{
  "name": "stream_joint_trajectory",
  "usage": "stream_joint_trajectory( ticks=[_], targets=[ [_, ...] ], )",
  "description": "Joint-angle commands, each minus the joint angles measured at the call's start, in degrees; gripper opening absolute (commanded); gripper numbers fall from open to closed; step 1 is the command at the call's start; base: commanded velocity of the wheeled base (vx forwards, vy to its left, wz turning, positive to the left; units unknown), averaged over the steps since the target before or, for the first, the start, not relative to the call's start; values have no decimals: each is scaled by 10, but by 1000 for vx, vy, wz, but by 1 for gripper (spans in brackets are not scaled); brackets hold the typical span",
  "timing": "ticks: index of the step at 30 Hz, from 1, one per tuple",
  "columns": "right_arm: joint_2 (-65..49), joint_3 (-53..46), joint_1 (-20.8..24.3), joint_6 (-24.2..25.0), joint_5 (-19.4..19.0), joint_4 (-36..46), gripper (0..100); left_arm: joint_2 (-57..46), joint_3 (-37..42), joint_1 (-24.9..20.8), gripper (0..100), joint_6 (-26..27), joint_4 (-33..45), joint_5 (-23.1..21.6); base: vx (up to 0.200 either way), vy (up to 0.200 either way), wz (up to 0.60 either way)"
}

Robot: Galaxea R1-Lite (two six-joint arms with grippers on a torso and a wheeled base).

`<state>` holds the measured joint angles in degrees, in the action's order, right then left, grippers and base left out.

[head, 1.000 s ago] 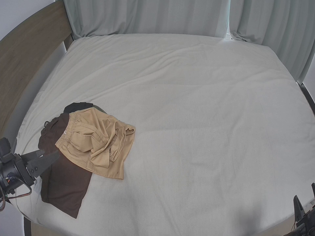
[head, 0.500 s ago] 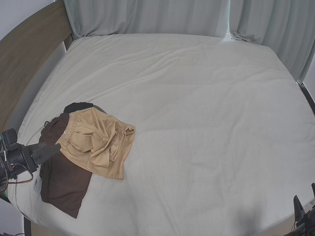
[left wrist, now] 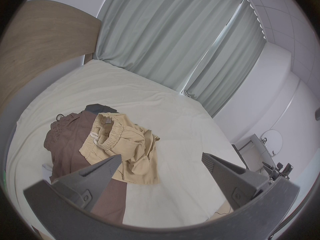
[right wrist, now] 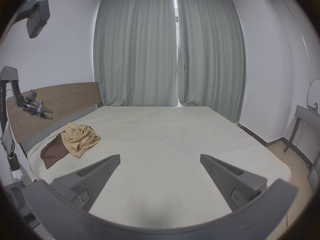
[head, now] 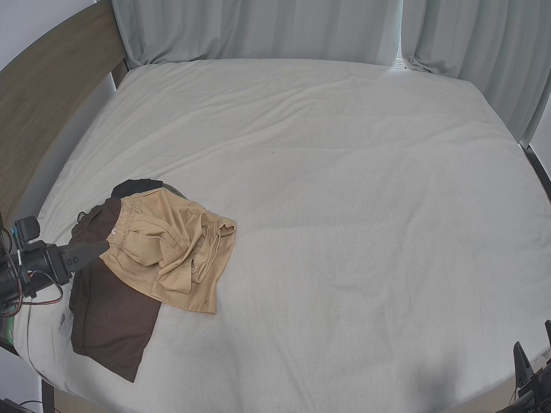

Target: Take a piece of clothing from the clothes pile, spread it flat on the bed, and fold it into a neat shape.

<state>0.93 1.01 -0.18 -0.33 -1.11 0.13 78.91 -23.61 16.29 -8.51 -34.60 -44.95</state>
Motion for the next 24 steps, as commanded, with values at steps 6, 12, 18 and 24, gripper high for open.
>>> stream_joint_trajectory(
  ticks=[6, 12, 18, 24],
  targets=[
    [-6, -9, 0, 0, 0, 0, 100, 58, -28, -5, 100, -1, -14, -2, 0, 0, 0],
    [-6, -9, 0, 0, 0, 0, 100, 101, -53, -5, 100, -1, -35, -1, 0, 0, 0],
    [-6, -10, 0, 0, 0, 0, 100, 156, -79, -3, 100, -2, -61, 2, 0, 0, 0],
    [-6, -9, 0, 0, 0, 0, 100, 197, -88, 1, 100, -1, -90, -1, 0, 0, 0]
  ],
)
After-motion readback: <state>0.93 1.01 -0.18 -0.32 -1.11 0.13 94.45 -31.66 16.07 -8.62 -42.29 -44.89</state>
